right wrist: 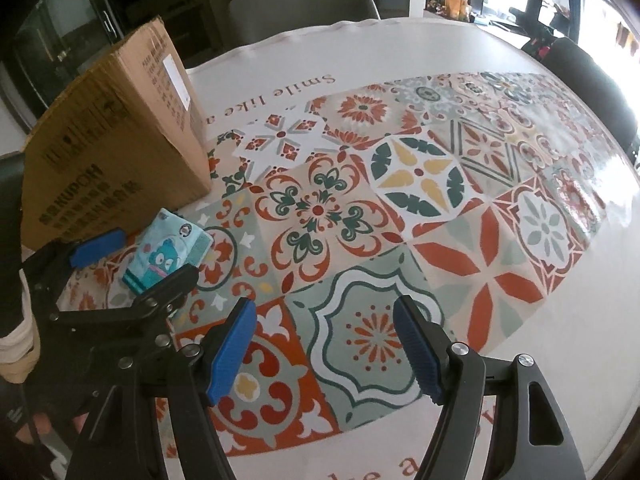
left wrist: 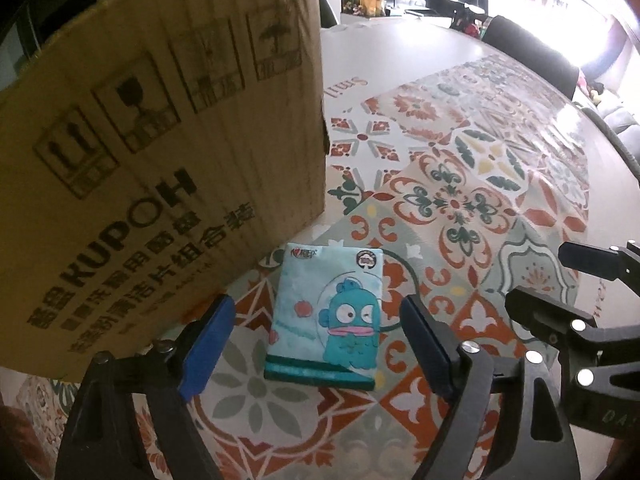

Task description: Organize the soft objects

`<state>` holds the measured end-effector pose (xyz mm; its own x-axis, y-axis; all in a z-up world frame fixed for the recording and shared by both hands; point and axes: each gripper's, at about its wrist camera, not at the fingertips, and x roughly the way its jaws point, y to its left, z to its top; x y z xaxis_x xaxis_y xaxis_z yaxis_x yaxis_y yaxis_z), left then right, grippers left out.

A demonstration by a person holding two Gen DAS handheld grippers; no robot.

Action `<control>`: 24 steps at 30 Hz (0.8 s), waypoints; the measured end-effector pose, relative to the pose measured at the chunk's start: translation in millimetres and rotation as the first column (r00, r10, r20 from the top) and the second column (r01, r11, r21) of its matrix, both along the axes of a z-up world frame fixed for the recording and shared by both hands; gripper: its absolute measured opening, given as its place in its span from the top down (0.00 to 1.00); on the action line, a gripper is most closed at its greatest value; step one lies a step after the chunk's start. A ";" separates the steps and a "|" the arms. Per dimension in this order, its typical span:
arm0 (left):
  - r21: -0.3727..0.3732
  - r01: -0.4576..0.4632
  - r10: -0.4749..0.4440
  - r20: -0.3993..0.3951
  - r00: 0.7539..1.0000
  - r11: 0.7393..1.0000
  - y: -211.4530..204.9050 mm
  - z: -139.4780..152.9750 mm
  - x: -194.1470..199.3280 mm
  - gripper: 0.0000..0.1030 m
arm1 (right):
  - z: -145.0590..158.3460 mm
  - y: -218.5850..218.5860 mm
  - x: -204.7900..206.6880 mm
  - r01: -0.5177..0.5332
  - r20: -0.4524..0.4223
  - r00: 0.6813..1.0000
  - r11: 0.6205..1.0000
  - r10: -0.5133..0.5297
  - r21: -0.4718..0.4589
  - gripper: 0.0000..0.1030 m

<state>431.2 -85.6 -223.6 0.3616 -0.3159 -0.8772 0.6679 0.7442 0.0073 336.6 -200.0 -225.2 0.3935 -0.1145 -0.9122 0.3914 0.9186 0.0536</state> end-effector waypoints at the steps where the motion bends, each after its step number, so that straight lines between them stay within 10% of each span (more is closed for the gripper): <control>1: 0.001 0.001 -0.001 -0.005 1.000 1.000 -0.6 -2.1 1.1 0.23 | -1.8 0.5 1.2 -0.001 -0.005 1.000 1.000 0.001 -0.001 0.30; 9: 0.000 0.000 0.000 -0.029 1.000 1.000 -2.2 -10.9 3.0 0.48 | -7.6 2.0 4.3 -0.007 -0.018 1.000 1.000 0.007 -0.001 0.30; 24: -0.072 -0.108 0.107 -0.027 0.994 0.992 28.4 15.0 -21.8 0.49 | 11.6 9.8 -2.6 -0.052 0.026 0.998 0.999 0.052 -0.012 0.30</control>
